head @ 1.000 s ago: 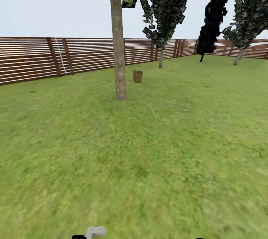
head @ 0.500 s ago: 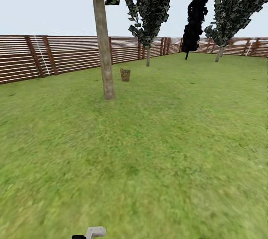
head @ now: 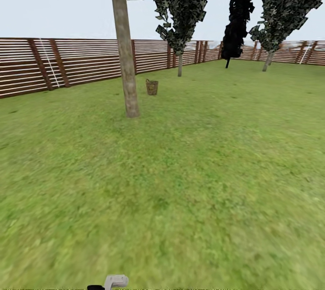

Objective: Take the three Easter eggs out of the wicker basket on the lawn in the garden, then place them on the lawn next to a single tree (choose any tree) so that all three eggs are next to the same tree and none are left in the basket.

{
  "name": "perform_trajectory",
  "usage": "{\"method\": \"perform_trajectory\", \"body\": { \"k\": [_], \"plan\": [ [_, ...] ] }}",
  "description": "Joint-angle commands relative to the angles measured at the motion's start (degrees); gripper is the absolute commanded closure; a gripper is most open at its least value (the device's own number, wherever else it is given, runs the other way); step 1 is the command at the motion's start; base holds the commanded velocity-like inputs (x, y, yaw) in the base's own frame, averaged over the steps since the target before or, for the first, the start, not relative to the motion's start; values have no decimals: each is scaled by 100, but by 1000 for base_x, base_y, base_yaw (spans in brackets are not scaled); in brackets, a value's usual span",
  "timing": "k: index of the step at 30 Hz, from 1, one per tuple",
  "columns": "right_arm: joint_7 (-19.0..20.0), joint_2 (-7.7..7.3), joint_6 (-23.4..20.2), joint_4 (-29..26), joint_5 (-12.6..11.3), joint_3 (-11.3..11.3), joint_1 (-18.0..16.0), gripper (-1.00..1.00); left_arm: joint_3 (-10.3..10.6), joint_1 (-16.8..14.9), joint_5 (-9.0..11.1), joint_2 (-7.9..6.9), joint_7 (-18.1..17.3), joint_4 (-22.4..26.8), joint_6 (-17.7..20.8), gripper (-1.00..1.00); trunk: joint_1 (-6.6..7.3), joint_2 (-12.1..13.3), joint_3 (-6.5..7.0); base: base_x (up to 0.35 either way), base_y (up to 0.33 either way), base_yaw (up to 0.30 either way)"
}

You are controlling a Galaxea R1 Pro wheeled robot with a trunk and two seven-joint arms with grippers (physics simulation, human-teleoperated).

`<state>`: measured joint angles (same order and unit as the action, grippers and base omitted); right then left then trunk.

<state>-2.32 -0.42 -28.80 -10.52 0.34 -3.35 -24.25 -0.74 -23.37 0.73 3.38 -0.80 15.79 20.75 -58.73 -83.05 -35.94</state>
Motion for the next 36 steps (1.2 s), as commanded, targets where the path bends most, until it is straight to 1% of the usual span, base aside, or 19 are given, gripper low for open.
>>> {"method": "perform_trajectory", "body": {
  "k": [1, 13, 15, 16, 18, 20, 24, 28, 36],
  "plan": [
    [-16, 1, -29, -12, 1, -34, 0, -100, -10, -1, 6, 2, -8, 11, 34, -100, 0, -3, -15, 0, 0, 70],
    [-22, 17, 29, -8, 4, -28, 7, -100, -8, -1, 6, 1, -8, 7, 34, -100, 0, -3, -121, 0, 0, 83],
    [-17, 22, 250, -4, 18, -25, 10, -100, -6, -1, 6, 3, -8, 4, 34, -100, 0, -3, -125, 0, 0, 18],
    [-8, 20, 507, 12, 31, -21, 18, -100, -5, -1, 6, 4, -8, 3, 34, -100, 0, -3, -125, 0, 0, 6],
    [12, 16, 741, 125, 47, -18, 24, -100, -5, -1, 6, 4, -8, 4, 34, -100, 0, -3, -126, 0, 0, 3],
    [-3, 34, 818, 189, 46, -17, 25, -100, -5, -1, 6, 4, -8, 3, 34, -100, 0, -3, -126, 0, 0, 1],
    [-19, 54, 811, 233, 16, -24, 26, -100, -5, -1, 6, 4, -8, 3, 34, -100, 0, -3, -126, 0, 0, -6],
    [-22, 24, 792, 234, 4, -47, 26, -100, -5, -1, 6, 4, -10, 3, 34, -100, 0, -3, -120, 0, 0, -165],
    [-8, 16, 780, 238, -7, -52, 26, -100, -5, -1, 6, 4, -23, 3, 28, -100, 0, -3, -103, 23, 0, -267]
  ]
}}
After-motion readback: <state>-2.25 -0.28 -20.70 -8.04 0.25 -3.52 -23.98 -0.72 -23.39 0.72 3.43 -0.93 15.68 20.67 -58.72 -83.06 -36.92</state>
